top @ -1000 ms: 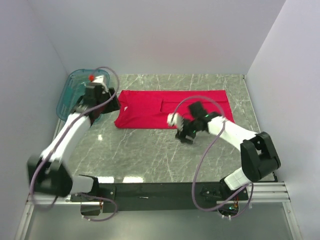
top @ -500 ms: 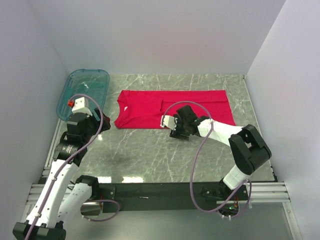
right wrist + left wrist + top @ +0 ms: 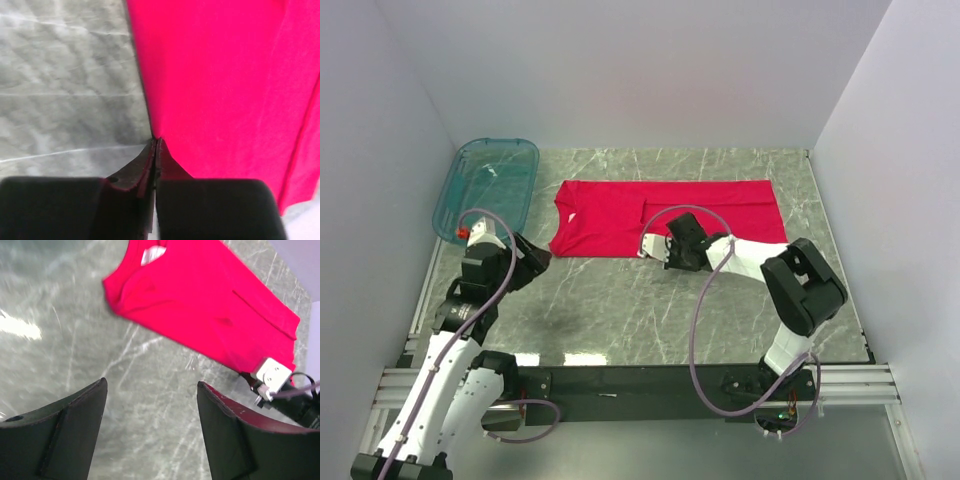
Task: Fold and stack the t-shirts
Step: Fold the tshirt
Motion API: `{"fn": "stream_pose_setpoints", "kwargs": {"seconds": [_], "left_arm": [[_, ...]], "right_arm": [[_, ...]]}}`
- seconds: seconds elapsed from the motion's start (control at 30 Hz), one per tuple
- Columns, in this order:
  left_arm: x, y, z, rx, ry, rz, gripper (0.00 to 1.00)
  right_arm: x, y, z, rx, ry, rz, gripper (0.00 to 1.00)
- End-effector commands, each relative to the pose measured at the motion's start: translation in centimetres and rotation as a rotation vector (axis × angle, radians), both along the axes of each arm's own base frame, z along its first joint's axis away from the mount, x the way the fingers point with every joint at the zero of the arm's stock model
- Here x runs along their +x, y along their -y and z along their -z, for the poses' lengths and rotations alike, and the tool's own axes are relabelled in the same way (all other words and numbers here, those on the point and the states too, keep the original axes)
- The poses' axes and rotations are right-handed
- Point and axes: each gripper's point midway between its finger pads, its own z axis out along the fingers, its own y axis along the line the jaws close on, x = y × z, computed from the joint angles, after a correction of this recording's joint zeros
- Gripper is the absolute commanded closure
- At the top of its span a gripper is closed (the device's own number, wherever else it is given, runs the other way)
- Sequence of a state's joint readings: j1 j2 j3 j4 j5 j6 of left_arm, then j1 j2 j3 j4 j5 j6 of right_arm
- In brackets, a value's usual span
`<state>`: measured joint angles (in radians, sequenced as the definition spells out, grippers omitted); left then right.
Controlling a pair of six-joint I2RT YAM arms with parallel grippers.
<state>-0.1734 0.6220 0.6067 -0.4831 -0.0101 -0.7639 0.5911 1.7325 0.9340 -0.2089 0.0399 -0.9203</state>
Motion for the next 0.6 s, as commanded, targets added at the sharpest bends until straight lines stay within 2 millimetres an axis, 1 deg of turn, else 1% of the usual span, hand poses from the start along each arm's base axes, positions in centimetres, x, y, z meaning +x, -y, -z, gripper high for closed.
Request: {"fn": "stream_pose_setpoints", "kwargs": {"seconds": [0.0, 0.03, 0.07, 0.1, 0.13, 0.17, 0.2, 0.27, 0.3, 0.37, 0.4, 0.43, 0.47, 0.5, 0.53, 0.57], "left_arm": [[0.0, 1.1, 0.9, -0.141, -0.038, -0.037, 0.23], [0.1, 1.2, 1.4, -0.152, -0.053, -0.039, 0.24], [0.2, 1.4, 1.7, -0.17, -0.065, -0.04, 0.25], [0.3, 1.7, 2.0, -0.182, -0.067, -0.031, 0.25], [0.4, 2.2, 2.3, -0.2, -0.081, -0.011, 0.26], [0.4, 2.5, 2.5, -0.212, -0.089, -0.007, 0.27], [0.6, 2.6, 2.6, -0.219, -0.087, -0.001, 0.28], [0.7, 3.1, 2.7, -0.241, -0.098, 0.012, 0.28], [0.7, 3.3, 3.0, -0.251, -0.106, 0.021, 0.28], [0.8, 4.3, 2.5, -0.299, -0.09, 0.058, 0.29], [0.7, 4.6, 2.9, -0.319, -0.099, 0.07, 0.3], [1.2, 5.1, 2.6, -0.343, -0.078, 0.084, 0.3], [1.0, 5.8, 2.6, -0.383, -0.091, 0.111, 0.31], [1.1, 6.1, 2.6, -0.398, -0.092, 0.124, 0.31], [1.4, 6.5, 3.0, -0.405, -0.111, 0.137, 0.32], [1.8, 6.9, 2.5, -0.409, -0.093, 0.163, 0.33]], "right_arm": [[-2.7, 0.3, -0.7, 0.027, -0.05, -0.04, 1.0], [-3.8, 0.6, -0.3, 0.031, -0.077, -0.052, 1.0], [-4.8, 0.1, -0.4, 0.052, -0.096, -0.087, 1.0], [-5.8, -0.1, -1.1, 0.069, -0.1, -0.108, 1.0], [-7.1, 0.2, -0.6, 0.064, -0.125, -0.127, 1.0], [-8.1, -0.2, -0.6, 0.067, -0.128, -0.155, 1.0], [-8.5, -0.3, -1.2, 0.079, -0.113, -0.161, 1.0], [-10.1, -0.6, -1.2, 0.096, -0.143, -0.184, 1.0], [-12.2, -1.5, -1.7, 0.13, -0.193, -0.244, 1.0], [-15.2, -2.4, -1.6, 0.156, -0.256, -0.325, 1.0], [-17.4, -3.5, -1.6, 0.157, -0.289, -0.392, 1.0], [-18.4, -4.2, -1.7, 0.171, -0.315, -0.41, 0.97], [-19.1, -4.8, -1.8, 0.183, -0.345, -0.398, 0.89], [-19.1, -5.7, -2.6, 0.2, -0.36, -0.397, 0.67], [-18.8, -6.3, -3.3, 0.23, -0.367, -0.385, 0.6], [-18.3, -6.6, -4.0, 0.26, -0.369, -0.353, 0.56]]}}
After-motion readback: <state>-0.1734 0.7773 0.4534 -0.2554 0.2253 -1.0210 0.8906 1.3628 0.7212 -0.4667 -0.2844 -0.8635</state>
